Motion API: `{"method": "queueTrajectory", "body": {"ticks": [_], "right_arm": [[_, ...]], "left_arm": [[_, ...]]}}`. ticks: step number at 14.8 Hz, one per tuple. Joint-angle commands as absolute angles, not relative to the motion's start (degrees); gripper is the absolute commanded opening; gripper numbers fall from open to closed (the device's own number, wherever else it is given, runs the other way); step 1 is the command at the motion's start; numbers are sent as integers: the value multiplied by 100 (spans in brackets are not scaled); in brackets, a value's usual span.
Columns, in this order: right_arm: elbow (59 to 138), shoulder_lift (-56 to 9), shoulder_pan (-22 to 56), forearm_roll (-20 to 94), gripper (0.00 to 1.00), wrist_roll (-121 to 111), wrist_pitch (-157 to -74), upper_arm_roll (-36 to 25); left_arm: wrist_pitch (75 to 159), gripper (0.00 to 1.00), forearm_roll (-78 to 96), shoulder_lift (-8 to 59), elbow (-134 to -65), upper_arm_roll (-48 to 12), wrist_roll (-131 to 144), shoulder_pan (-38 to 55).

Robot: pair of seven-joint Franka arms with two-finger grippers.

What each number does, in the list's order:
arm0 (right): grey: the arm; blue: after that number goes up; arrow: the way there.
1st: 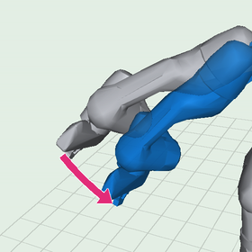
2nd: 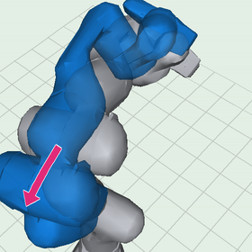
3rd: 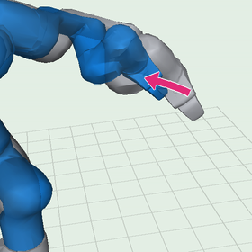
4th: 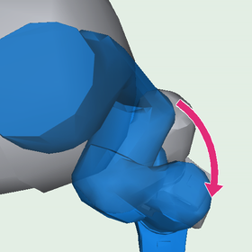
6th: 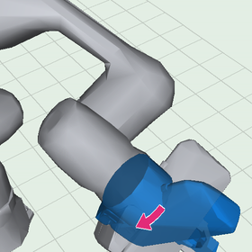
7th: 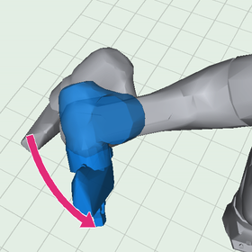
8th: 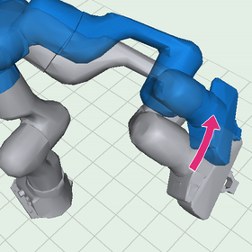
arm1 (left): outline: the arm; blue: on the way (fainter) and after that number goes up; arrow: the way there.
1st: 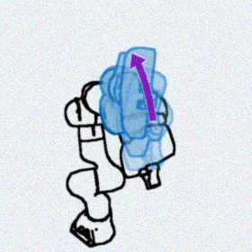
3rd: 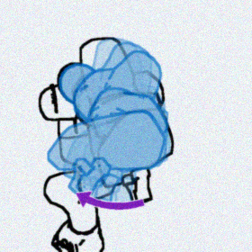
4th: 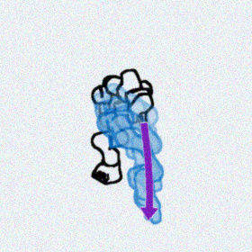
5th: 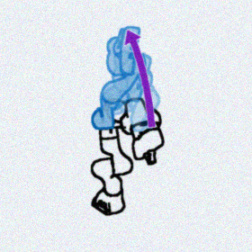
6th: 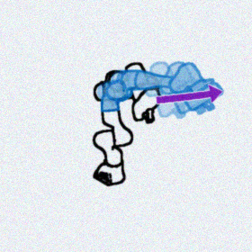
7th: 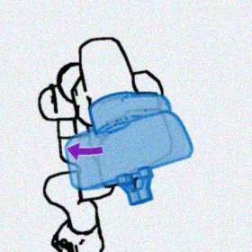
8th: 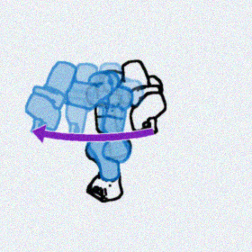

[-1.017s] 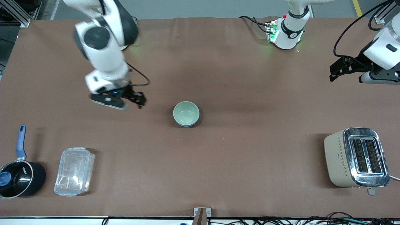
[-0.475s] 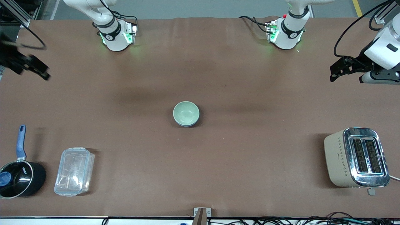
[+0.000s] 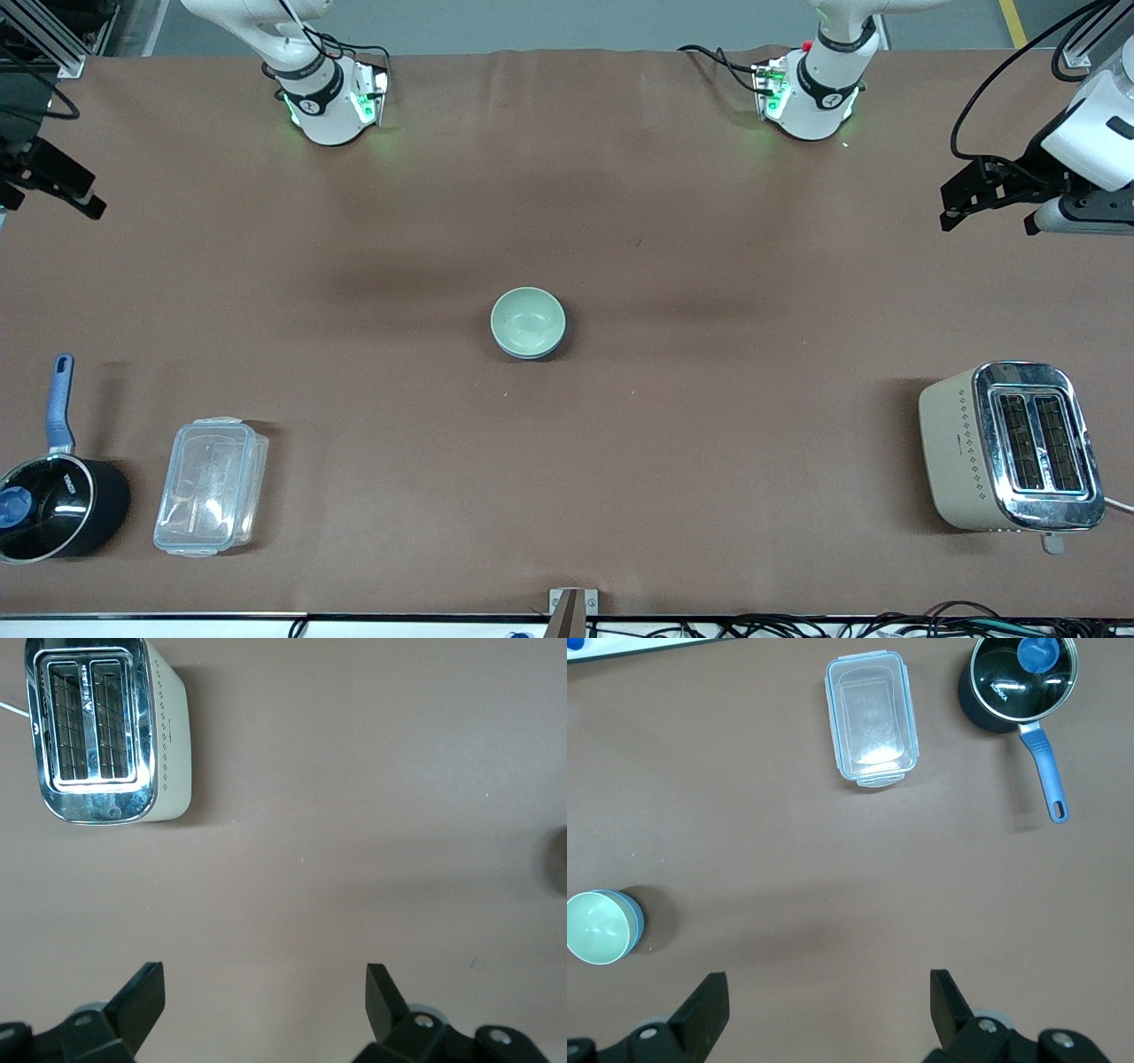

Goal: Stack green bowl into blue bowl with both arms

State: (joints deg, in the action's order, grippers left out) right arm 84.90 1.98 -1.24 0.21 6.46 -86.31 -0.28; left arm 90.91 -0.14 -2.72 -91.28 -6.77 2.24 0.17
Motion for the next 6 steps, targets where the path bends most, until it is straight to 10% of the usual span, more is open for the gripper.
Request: {"method": "queueTrajectory", "body": {"ticks": [1, 6], "right_arm": [[8279, 114, -299, 114, 100, 536, -8534, 97], [8306, 132, -264, 114, 100, 527, -8394, 97]], "left_arm": [[9079, 100, -9, -237, -9026, -633, 167, 44], [9079, 100, -9, -237, -9026, -642, 167, 44]]}}
